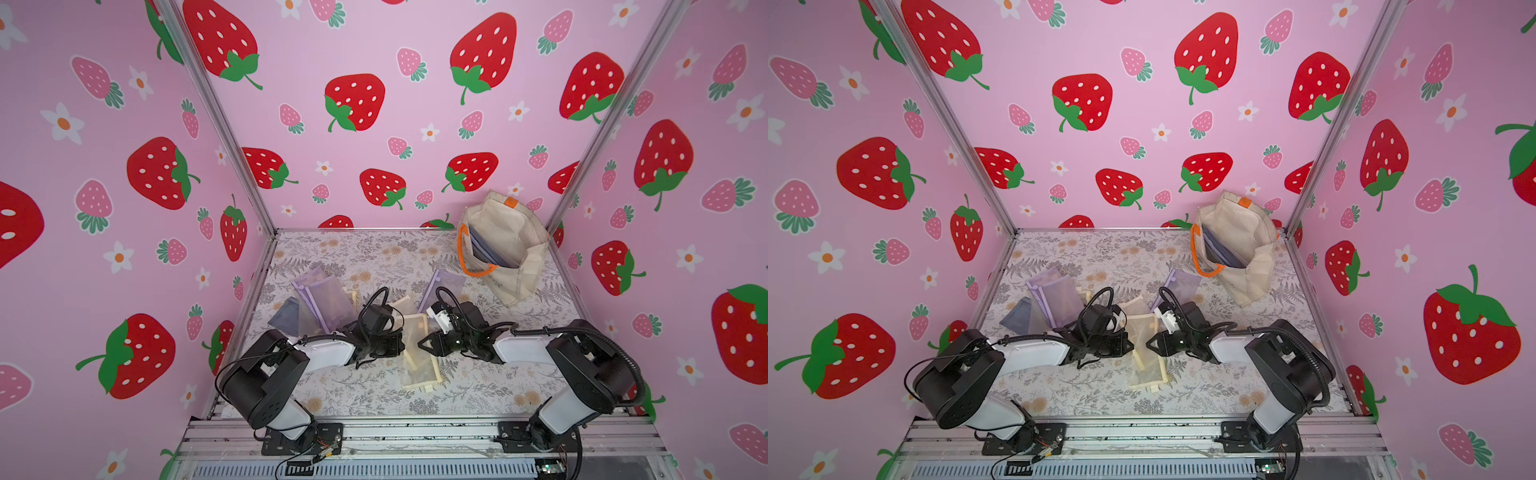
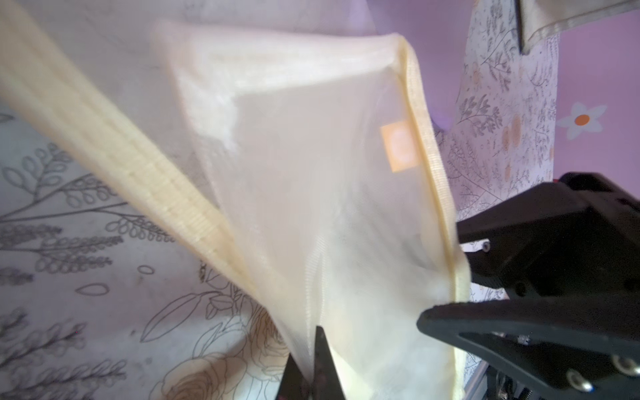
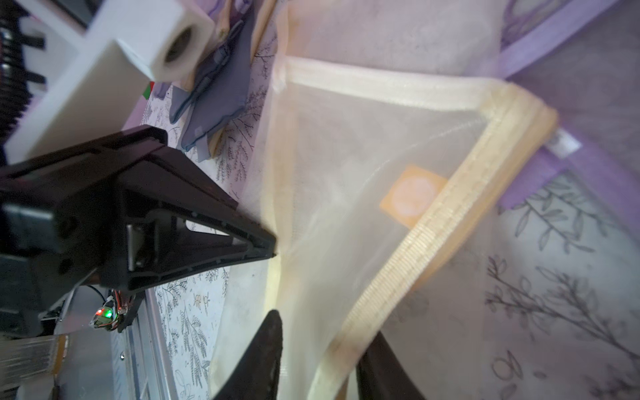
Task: Put the pencil pouch into the canvas bag
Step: Pick up the pencil pouch.
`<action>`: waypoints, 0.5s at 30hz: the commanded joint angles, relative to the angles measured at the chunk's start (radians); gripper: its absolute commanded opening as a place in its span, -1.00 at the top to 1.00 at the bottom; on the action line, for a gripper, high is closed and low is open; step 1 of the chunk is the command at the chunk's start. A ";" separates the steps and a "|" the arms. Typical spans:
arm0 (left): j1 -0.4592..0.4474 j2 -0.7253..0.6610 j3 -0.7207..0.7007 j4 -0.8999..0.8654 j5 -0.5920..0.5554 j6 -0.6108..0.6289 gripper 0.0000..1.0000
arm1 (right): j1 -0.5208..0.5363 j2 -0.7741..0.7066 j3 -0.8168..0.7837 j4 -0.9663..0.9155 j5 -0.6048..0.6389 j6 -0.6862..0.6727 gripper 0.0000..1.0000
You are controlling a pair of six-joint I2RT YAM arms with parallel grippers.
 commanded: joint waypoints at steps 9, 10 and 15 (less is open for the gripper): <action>0.001 0.005 -0.010 0.024 0.018 -0.009 1.00 | -0.009 -0.036 -0.007 0.027 -0.010 -0.009 0.69; 0.001 -0.001 -0.010 0.019 0.015 -0.009 0.92 | -0.009 -0.040 -0.001 0.011 -0.011 -0.018 0.79; 0.001 -0.068 -0.005 -0.050 -0.019 0.012 0.27 | -0.013 -0.127 0.029 -0.158 0.027 -0.101 1.00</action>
